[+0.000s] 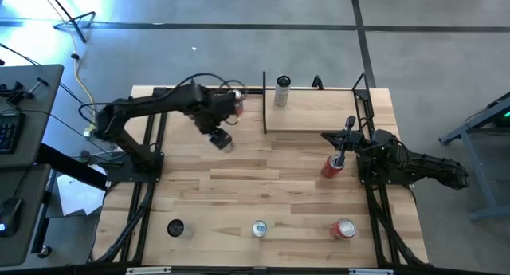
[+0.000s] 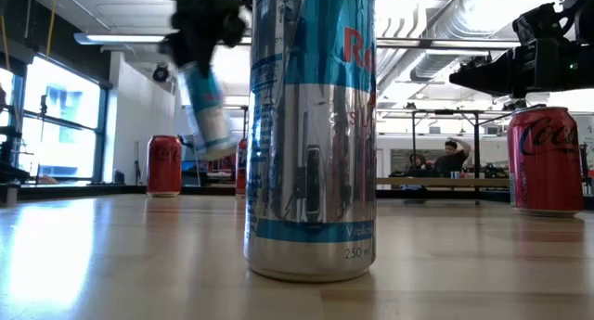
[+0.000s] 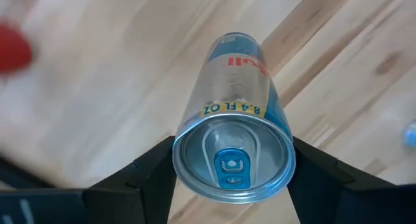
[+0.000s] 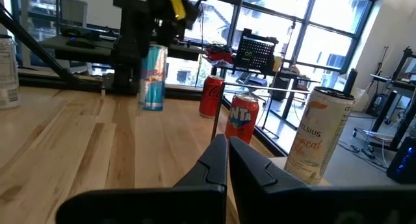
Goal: Place canned beverage on shelf
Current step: Put the top blue soda can on the shelf
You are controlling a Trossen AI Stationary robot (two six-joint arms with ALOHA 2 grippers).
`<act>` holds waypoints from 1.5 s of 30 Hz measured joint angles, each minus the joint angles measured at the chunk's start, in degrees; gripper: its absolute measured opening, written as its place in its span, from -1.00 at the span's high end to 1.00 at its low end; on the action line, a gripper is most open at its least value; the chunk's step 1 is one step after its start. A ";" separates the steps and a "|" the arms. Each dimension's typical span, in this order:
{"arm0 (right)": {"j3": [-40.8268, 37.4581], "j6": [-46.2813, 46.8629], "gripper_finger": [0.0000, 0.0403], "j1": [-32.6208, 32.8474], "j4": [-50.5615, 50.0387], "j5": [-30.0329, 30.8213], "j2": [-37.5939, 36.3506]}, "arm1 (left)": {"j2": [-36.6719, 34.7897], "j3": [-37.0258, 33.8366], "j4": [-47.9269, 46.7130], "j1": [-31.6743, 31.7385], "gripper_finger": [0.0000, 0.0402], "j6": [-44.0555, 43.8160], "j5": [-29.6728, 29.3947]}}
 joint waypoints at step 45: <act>0.00 -0.17 1.00 0.01 -0.32 0.04 0.00 | 39.45 42.25 -6.40 -7.74 -0.22 27.37 -1.26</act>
